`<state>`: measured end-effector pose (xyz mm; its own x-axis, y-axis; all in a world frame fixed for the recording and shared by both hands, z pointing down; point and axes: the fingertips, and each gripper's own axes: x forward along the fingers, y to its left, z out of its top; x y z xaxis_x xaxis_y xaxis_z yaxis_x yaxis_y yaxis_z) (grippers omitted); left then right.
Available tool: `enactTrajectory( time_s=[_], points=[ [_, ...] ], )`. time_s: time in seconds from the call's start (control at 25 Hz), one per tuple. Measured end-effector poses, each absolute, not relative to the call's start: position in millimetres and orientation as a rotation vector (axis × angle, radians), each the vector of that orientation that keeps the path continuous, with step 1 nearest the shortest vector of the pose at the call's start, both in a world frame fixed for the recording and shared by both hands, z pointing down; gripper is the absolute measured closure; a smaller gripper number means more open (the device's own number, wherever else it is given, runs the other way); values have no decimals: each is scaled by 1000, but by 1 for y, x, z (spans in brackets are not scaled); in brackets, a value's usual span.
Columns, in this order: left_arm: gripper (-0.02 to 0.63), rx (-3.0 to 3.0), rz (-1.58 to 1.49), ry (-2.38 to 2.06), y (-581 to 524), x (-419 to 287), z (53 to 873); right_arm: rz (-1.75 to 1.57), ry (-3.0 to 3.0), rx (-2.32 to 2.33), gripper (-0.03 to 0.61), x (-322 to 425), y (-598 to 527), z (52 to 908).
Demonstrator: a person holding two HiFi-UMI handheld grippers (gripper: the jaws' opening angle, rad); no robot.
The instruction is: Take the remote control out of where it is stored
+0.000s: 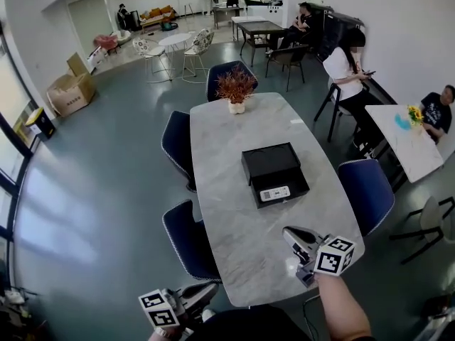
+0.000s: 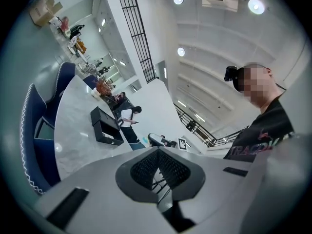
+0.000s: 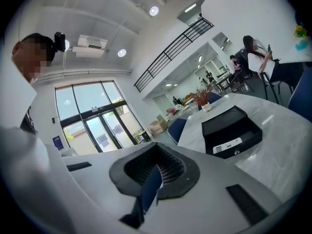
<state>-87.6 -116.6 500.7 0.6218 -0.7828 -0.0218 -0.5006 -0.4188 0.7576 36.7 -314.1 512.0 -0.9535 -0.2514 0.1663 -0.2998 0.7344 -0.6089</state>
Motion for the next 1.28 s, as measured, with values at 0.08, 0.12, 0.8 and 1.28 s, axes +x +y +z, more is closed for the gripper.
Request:
enactTrajectory(
  time_s=[0.08,0.12,0.8,1.28],
  points=[
    [609,2084,-498,-1027,-122,-87,503,941,-2819,452,569,39,-338,520],
    [609,2070,-502,-1042,-123,-87,505,893,-2793,455,569,40,-350,523],
    [609,1860,-563,-1290,-128,-87,528,415,-2324,222,566,11,-525,635],
    [609,1777,-574,-1366,-117,-81,537,111,-1944,-77,475,-8,-546,700]
  ],
)
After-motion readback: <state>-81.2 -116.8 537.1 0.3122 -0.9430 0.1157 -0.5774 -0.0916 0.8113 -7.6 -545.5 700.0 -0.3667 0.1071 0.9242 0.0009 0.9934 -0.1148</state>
